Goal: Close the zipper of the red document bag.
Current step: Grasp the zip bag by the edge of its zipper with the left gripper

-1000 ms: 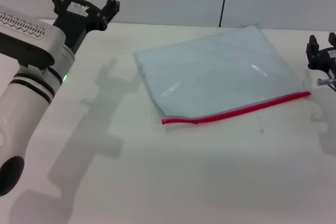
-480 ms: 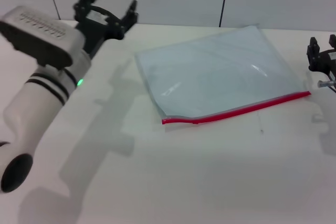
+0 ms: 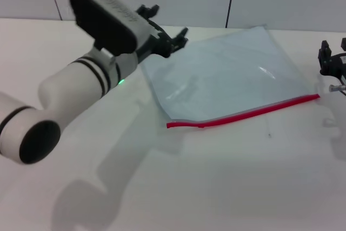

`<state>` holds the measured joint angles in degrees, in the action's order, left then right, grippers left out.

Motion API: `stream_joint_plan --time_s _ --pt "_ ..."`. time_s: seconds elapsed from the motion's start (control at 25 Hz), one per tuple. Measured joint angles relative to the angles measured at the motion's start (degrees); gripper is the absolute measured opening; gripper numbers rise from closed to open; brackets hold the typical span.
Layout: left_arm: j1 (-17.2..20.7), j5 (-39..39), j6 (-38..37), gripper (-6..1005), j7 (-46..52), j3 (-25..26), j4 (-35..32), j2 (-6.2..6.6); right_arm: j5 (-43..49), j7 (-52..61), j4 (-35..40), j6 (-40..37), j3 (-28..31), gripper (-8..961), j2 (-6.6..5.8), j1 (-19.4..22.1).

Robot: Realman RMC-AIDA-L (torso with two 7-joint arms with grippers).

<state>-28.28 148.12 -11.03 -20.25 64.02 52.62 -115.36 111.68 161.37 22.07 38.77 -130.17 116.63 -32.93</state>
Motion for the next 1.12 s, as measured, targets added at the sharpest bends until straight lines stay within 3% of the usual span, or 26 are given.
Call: stream_joint_plan --time_s 0.2,0.4,1.12 --pt "1.7 0.0 13.1 831 -7.5 1.4 8.9 0.20 -1.6 0.0 -0.1 0.0 -0.1 423 -0.13 0.0" --pt "3.3 0.0 26.7 832 -14.6 4.1 15.5 -0.58 -1.6 0.0 -0.1 0.0 -0.1 423 -0.15 0.0" --pt "1.8 6.7 53.1 831 -18.4 5.0 26.5 -0.82 -1.6 0.0 -0.1 0.0 0.0 423 -0.17 -0.3"
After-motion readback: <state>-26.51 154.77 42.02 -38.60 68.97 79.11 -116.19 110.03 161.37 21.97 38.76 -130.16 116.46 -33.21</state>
